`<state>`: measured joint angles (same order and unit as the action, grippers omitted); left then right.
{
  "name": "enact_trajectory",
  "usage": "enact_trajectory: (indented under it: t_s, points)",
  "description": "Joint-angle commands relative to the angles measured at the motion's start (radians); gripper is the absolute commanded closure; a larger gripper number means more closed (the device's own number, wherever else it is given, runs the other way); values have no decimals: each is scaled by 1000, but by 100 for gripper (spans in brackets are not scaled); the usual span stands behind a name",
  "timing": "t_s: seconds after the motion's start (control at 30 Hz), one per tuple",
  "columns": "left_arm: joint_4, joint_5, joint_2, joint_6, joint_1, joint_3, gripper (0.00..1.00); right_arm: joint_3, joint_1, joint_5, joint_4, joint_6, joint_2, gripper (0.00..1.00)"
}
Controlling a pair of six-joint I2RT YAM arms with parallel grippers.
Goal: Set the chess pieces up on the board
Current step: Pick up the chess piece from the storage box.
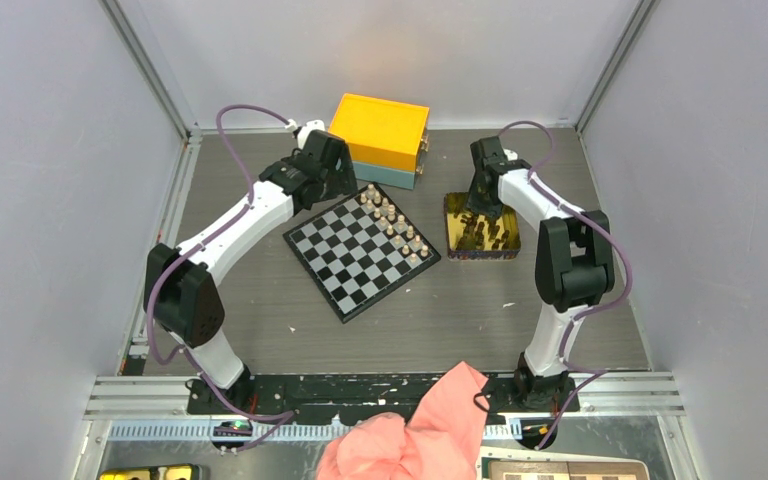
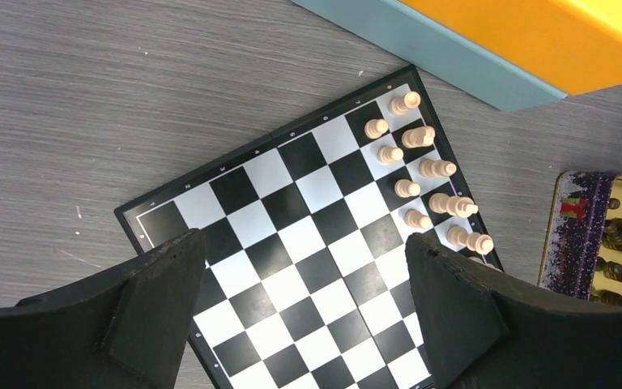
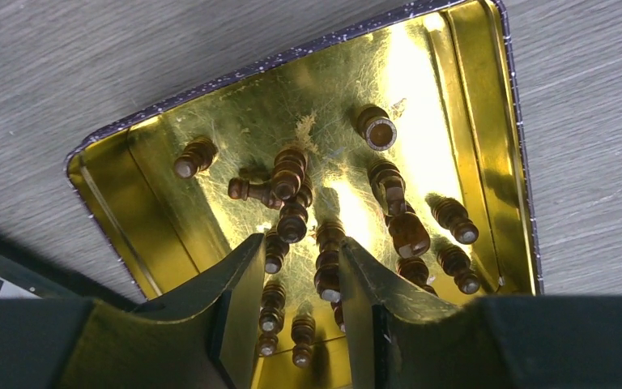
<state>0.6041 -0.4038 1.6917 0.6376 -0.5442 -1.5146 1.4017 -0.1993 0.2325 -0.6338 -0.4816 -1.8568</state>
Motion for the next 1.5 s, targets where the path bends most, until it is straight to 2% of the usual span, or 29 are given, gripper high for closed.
enact_trajectory:
  t_s: [0.0,0.3,0.5,0.67,1.03,1.47]
  points:
    - [-19,-35,-22,-22,-5,4,6,2,10,-25,33,8,-7,56]
    - [-23,-37,-21,-23,-5,17,7,3,16,-39,46,12,-35,57]
    - [-26,-41,-17,-25,-5,26,6,13,21,-46,49,17,-59,64]
    - [-30,-44,-20,-31,-5,37,6,21,20,-42,48,23,-69,72]
    - [-21,-57,-34,-44,-4,44,6,39,21,7,32,63,-19,97]
    - [-15,-39,-55,-42,-5,45,4,42,20,10,36,96,44,99]
